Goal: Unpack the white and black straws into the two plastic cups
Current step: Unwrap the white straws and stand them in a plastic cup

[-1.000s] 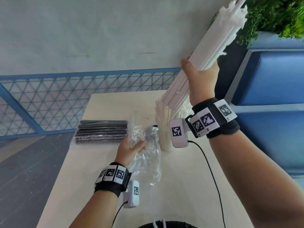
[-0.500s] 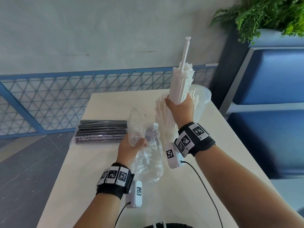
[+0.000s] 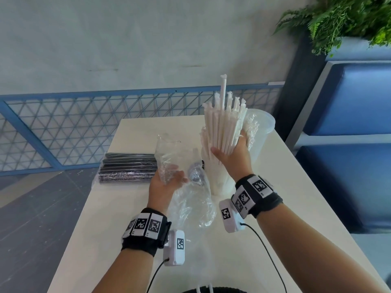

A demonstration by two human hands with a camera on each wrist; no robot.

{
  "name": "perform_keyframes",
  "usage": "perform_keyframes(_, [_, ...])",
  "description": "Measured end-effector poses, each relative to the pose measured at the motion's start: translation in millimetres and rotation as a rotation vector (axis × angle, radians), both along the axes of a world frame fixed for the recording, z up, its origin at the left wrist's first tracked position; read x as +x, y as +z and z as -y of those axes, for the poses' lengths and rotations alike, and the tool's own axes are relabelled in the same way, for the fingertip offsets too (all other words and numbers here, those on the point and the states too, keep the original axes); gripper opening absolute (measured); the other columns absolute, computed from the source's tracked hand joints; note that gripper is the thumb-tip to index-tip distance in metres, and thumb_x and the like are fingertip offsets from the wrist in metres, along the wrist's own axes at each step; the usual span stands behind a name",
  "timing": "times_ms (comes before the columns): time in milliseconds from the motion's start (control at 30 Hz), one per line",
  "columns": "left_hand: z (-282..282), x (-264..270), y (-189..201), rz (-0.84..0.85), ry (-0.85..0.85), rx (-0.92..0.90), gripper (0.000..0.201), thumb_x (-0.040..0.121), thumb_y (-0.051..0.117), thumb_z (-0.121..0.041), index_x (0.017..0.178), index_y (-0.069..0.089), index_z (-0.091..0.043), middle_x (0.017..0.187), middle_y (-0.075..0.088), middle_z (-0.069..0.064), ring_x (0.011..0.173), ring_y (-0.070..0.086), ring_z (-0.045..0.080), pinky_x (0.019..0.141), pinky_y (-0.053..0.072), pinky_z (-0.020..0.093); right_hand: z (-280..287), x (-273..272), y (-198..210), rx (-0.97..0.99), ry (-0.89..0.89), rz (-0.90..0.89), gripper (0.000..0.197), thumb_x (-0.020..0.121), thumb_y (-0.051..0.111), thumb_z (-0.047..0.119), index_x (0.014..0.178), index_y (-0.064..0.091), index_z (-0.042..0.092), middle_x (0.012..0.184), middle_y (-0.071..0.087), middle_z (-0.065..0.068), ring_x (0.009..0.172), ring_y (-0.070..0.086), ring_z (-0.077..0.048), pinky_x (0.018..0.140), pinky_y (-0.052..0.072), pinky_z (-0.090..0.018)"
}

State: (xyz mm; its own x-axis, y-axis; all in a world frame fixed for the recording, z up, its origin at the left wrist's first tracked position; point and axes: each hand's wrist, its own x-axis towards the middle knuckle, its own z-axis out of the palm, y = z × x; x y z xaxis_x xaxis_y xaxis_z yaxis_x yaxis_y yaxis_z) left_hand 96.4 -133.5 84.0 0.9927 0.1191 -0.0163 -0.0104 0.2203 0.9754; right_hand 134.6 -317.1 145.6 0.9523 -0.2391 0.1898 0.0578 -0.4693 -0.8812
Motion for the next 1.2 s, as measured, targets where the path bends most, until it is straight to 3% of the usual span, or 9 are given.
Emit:
perform_keyframes(100, [1.7, -3.2, 1.2, 0.026, -0.025, -0.022, 0.016, 0.082, 0.063, -0.002, 0.094, 0.057, -0.010, 0.078, 0.062, 0.009, 0.063, 0.067, 0.014, 0.061, 0.053, 0.019, 9.1, -29.8, -8.2, -0.131, 0.075, 0.174, 0.101, 0.079, 0.071, 0.027, 0.147, -0.002, 0.013, 0.157, 0.010, -0.005, 0.141, 0.023, -0.018, 0.111, 0.028, -0.025])
perform_keyframes(233, [7.9, -9.8, 1.8, 0.066, -0.033, -0.058, 0.020, 0.074, 0.070, -0.019, 0.090, 0.060, -0.013, 0.072, 0.065, 0.004, 0.068, 0.068, 0.018, 0.067, 0.055, 0.026, 25.2, -67.8, -48.4, -0.173, 0.090, 0.374, 0.069, 0.086, 0.061, 0.027, 0.142, 0.023, 0.012, 0.149, 0.024, 0.003, 0.138, 0.029, -0.010, 0.113, 0.026, -0.020])
perform_keyframes(433, [14.1, -14.5, 3.1, 0.040, -0.028, -0.212, 0.025, 0.072, 0.067, -0.032, 0.086, 0.061, -0.012, 0.067, 0.070, -0.002, 0.067, 0.068, 0.012, 0.064, 0.055, 0.024, 46.8, -97.1, -98.1, 0.312, 0.348, -0.427, 0.049, 0.084, 0.052, 0.049, 0.128, 0.043, 0.028, 0.129, 0.054, 0.002, 0.117, 0.055, -0.012, 0.090, 0.046, -0.028])
perform_keyframes(567, [19.5, -14.9, -10.1, -0.025, -0.002, -0.242, 0.074, 0.052, 0.082, -0.053, 0.112, 0.051, -0.021, 0.099, 0.069, 0.002, 0.088, 0.069, 0.017, 0.077, 0.056, 0.030, 49.9, -101.9, -104.9, 0.394, 0.393, -0.465, 0.052, 0.071, 0.070, 0.037, 0.118, 0.051, 0.026, 0.108, 0.064, -0.004, 0.100, 0.065, -0.018, 0.082, 0.052, -0.033])
perform_keyframes(700, [14.6, -11.0, -28.0, 0.229, 0.377, 0.381, 0.113, 0.057, 0.075, -0.061, 0.140, 0.016, -0.015, 0.139, 0.028, 0.018, 0.127, 0.038, 0.030, 0.110, 0.033, 0.040, 71.7, -95.7, -98.2, 0.200, 0.347, -0.401, 0.029, 0.084, 0.062, 0.007, 0.110, 0.053, 0.015, 0.091, 0.064, -0.002, 0.083, 0.065, -0.008, 0.076, 0.052, -0.025])
perform_keyframes(833, [20.4, -17.6, -17.4, 0.384, 0.418, 0.926, 0.093, 0.061, 0.065, -0.064, 0.132, 0.040, -0.008, 0.137, 0.036, 0.022, 0.126, 0.029, 0.029, 0.105, 0.027, 0.027, 111.9, -88.9, -83.2, -0.119, 0.486, -0.426, 0.028, 0.086, 0.062, 0.012, 0.112, 0.053, 0.018, 0.082, 0.062, 0.004, 0.069, 0.062, 0.005, 0.071, 0.048, -0.010])
perform_keyframes(933, [32.8, -22.7, -18.3, 0.228, 0.139, 0.931, 0.071, 0.064, 0.047, -0.081, 0.093, 0.061, -0.018, 0.103, 0.066, 0.008, 0.098, 0.057, 0.026, 0.095, 0.044, 0.047, 142.7, -83.7, -70.5, -0.236, 0.498, -0.468, 0.028, 0.084, 0.064, 0.013, 0.109, 0.054, 0.021, 0.081, 0.062, 0.009, 0.076, 0.063, -0.004, 0.080, 0.048, -0.019])
perform_keyframes(1000, [46.0, -27.7, -22.0, 0.099, -0.013, 0.862, 0.065, 0.063, 0.040, -0.085, 0.064, 0.053, -0.022, 0.068, 0.068, 0.001, 0.066, 0.062, 0.021, 0.078, 0.051, 0.037, 159.8, -82.3, -63.2, -0.319, 0.490, -0.491, 0.026, 0.084, 0.064, 0.013, 0.107, 0.055, 0.022, 0.087, 0.062, 0.014, 0.083, 0.063, -0.010, 0.083, 0.048, -0.023])
perform_keyframes(1200, [89.7, -31.2, -29.8, 0.017, -0.150, 0.699, 0.034, 0.088, 0.059, -0.024, 0.065, 0.051, -0.001, 0.046, 0.057, -0.003, 0.038, 0.044, 0.005, 0.051, 0.039, 0.023, 210.0, -69.9, -55.9, -0.479, 0.388, -0.613, 0.020, 0.084, 0.064, 0.020, 0.100, 0.055, 0.025, 0.092, 0.061, 0.008, 0.094, 0.058, -0.016, 0.085, 0.042, -0.027])
